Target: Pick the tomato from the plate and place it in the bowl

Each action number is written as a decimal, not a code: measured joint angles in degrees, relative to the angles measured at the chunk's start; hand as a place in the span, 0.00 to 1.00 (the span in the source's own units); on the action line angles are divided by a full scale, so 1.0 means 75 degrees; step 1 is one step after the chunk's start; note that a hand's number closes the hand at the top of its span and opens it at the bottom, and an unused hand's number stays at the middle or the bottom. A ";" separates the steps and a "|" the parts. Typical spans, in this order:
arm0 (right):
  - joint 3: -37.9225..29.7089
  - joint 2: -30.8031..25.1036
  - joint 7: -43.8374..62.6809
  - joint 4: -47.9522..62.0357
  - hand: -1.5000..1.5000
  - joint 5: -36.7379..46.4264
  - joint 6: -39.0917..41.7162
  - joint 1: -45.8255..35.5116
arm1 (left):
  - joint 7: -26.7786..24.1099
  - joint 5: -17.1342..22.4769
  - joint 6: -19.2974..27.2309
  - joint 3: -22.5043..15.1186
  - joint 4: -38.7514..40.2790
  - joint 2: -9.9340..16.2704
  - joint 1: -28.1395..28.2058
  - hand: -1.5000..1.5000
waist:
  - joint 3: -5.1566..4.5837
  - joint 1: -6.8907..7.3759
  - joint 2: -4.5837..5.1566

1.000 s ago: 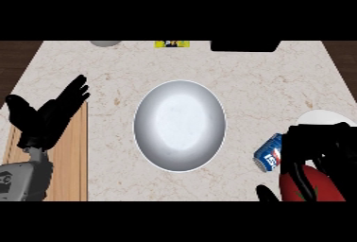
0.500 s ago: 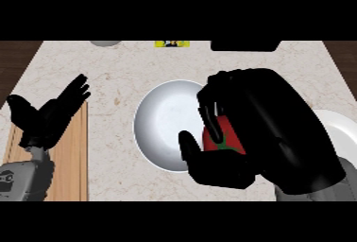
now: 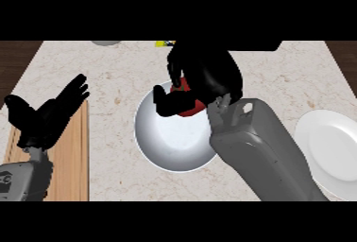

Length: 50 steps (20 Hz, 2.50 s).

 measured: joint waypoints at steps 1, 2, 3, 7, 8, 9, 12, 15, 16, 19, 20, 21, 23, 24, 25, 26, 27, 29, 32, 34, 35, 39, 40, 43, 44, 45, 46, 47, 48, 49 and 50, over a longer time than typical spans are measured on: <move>-0.0009 0.0039 -0.0244 0.0367 1.00 -0.0044 -0.0232 0.0001 | 0.0011 -0.0003 0.0006 0.0020 0.0082 0.0007 -0.0085 0.50 | 0.0001 0.0002 0.0008; -0.0087 0.0068 -0.0499 0.0799 1.00 -0.0101 -0.0420 -0.0090 | 0.0027 0.0023 -0.0004 0.0017 0.0053 -0.0011 -0.0091 0.50 | 0.0001 0.0021 0.0013; -0.0072 0.0092 -0.0748 0.1225 1.00 -0.0162 -0.0647 -0.0132 | 0.0042 -0.0010 0.0023 -0.0022 0.0080 -0.0049 -0.0140 0.50 | 0.0002 0.0036 0.0020; 0.0006 0.0147 -0.1691 0.2912 1.00 -0.0449 -0.1445 -0.0497 | 0.0021 -0.0086 0.0078 -0.0109 -0.0008 -0.0152 -0.0100 0.50 | 0.0002 0.0102 0.0032; 0.0093 0.0154 -0.1827 0.3299 1.00 -0.0582 -0.1636 -0.0626 | 0.0012 -0.0017 0.0000 -0.0044 0.0058 -0.0094 -0.0150 0.50 | 0.0002 0.0114 0.0036; 0.0076 0.0159 -0.1846 0.3517 1.00 -0.0884 -0.1832 -0.0651 | -0.0007 -0.0045 0.0003 -0.0066 0.0121 -0.0111 -0.0198 0.50 | 0.0002 0.0144 0.0046; -0.0027 0.0169 -0.1989 0.4215 0.00 -0.1768 -0.2477 -0.0643 | -0.0027 -0.0037 -0.0092 -0.0103 0.0167 -0.0083 -0.0307 0.50 | 0.0003 0.0279 0.0083; -0.0135 0.0176 -0.2350 0.4942 0.00 -0.2612 -0.3100 -0.0808 | 0.0011 -0.0052 -0.0109 -0.0158 0.0162 -0.0105 -0.0417 0.50 | 0.0006 0.0397 0.0112; -0.0096 0.0176 -0.2534 0.5145 0.00 -0.2887 -0.3315 -0.0870 | -0.0045 -0.0074 -0.0104 -0.0168 0.0201 -0.0127 -0.0409 0.50 | 0.0006 0.0414 0.0114; 0.0064 0.0178 -0.3294 0.5766 0.00 -0.3495 -0.3983 -0.1007 | -0.0131 -0.0189 -0.0034 -0.0269 0.0274 -0.0242 -0.0421 0.50 | 0.0006 0.0468 0.0127; 0.0156 0.0179 -0.3461 0.5909 0.00 -0.3708 -0.4200 -0.1104 | -0.0098 -0.0212 -0.0011 -0.0292 0.0265 -0.0261 -0.0451 0.50 | 0.0006 0.0478 0.0125; 0.0234 0.0178 -0.3627 0.6081 0.00 -0.3886 -0.4403 -0.1226 | -0.0056 -0.0217 -0.0006 -0.0325 0.0238 -0.0283 -0.0503 0.50 | 0.0006 0.0505 0.0127; 0.0318 0.0179 -0.3959 0.6471 0.00 -0.4133 -0.4751 -0.1461 | -0.0109 -0.0146 -0.0109 -0.0296 0.0178 -0.0245 -0.0369 0.50 | 0.0005 0.0537 0.0124; 0.0343 0.0181 -0.4162 0.6680 0.00 -0.4173 -0.4901 -0.1555 | -0.0036 -0.0116 -0.0119 -0.0264 0.0203 -0.0216 -0.0463 0.50 | 0.0004 0.0512 0.0125; 0.0382 0.0180 -0.4270 0.6805 0.00 -0.4250 -0.5075 -0.1666 | -0.0084 -0.0177 -0.0074 -0.0274 0.0312 -0.0245 -0.0505 0.50 | 0.0004 0.0472 0.0122; 0.0382 0.0179 -0.4467 0.6954 0.00 -0.4319 -0.5275 -0.1697 | -0.0127 -0.0182 -0.0068 -0.0265 0.0299 -0.0254 -0.0440 0.50 | 0.0003 0.0460 0.0116; 0.0353 0.0180 -0.4596 0.7051 0.00 -0.4368 -0.5474 -0.1752 | -0.0143 -0.0200 -0.0046 -0.0228 0.0319 -0.0230 -0.0439 0.50 | 0.0004 0.0418 0.0108; 0.0171 0.0159 -0.4802 0.7281 0.00 -0.4383 -0.5703 -0.1915 | -0.0079 -0.0089 -0.0112 -0.0076 0.0254 -0.0102 -0.0381 0.50 | 0.0004 0.0316 0.0079; -0.0056 0.0039 -0.5119 0.7425 0.00 -0.4376 -0.6049 -0.1890 | -0.0168 -0.0145 -0.0049 -0.0061 0.0222 -0.0146 -0.0212 0.50 | 0.0004 0.0158 0.0039; -0.0218 -0.0217 -0.5267 0.7305 0.00 -0.4380 -0.6145 -0.1755 | 0.0005 -0.0183 0.0055 -0.0075 0.0134 -0.0178 -0.0211 0.50 | 0.0006 0.0046 0.0007; -0.0283 -0.0375 -0.5336 0.7237 0.00 -0.4378 -0.6110 -0.1653 | 0.0034 -0.0141 0.0040 -0.0032 0.0051 -0.0155 -0.0132 0.50 | 0.0006 0.0013 -0.0005; -0.0381 -0.1193 -0.5556 0.6186 0.00 -0.4479 -0.5522 -0.0959 | 0.0068 -0.0079 0.0021 0.0131 -0.0063 -0.0051 0.0106 0.50 | 0.0007 -0.0197 -0.0072; -0.0328 -0.1378 -0.5616 0.5828 0.00 -0.4466 -0.5360 -0.0743 | 0.0102 -0.0053 0.0036 0.0181 -0.0066 -0.0030 0.0074 0.50 | 0.0008 -0.0248 -0.0086; -0.0292 -0.1927 -0.5867 0.4590 0.00 -0.4666 -0.4716 -0.0008 | 0.0061 -0.0069 0.0085 0.0237 -0.0028 -0.0048 0.0166 0.50 | 0.0008 -0.0370 -0.0121; -0.0307 -0.2158 -0.5918 0.4169 0.00 -0.4729 -0.4525 0.0240 | 0.0018 -0.0052 0.0057 0.0305 0.0041 0.0008 0.0165 0.50 | 0.0007 -0.0397 -0.0124; -0.0306 -0.2344 -0.5921 0.3689 0.00 -0.4808 -0.4361 0.0524 | -0.0051 -0.0054 0.0035 0.0343 0.0121 0.0040 0.0153 0.50 | 0.0006 -0.0441 -0.0132; -0.0335 -0.2551 -0.5923 0.3207 0.00 -0.4906 -0.4200 0.0787 | -0.0042 -0.0062 0.0060 0.0310 0.0033 -0.0017 0.0262 0.50 | 0.0007 -0.0467 -0.0148; -0.0389 -0.2751 -0.5998 0.2745 0.00 -0.5049 -0.4015 0.1105 | -0.0019 -0.0063 0.0087 0.0334 0.0060 -0.0009 0.0211 0.50 | 0.0006 -0.0509 -0.0153; -0.0440 -0.2922 -0.6083 0.2272 0.00 -0.5222 -0.3829 0.1451 | -0.0009 -0.0026 0.0059 0.0382 0.0061 0.0030 0.0235 0.50 | 0.0007 -0.0555 -0.0166; -0.0511 -0.3086 -0.6083 0.1794 0.00 -0.5446 -0.3592 0.1716 | 0.0014 -0.0015 0.0054 0.0395 0.0037 0.0042 0.0261 0.50 | 0.0009 -0.0584 -0.0175; -0.0564 -0.3203 -0.6135 0.1337 0.00 -0.5672 -0.3378 0.2037 | -0.0007 -0.0025 0.0049 0.0394 -0.0005 0.0043 0.0332 0.50 | 0.0009 -0.0595 -0.0181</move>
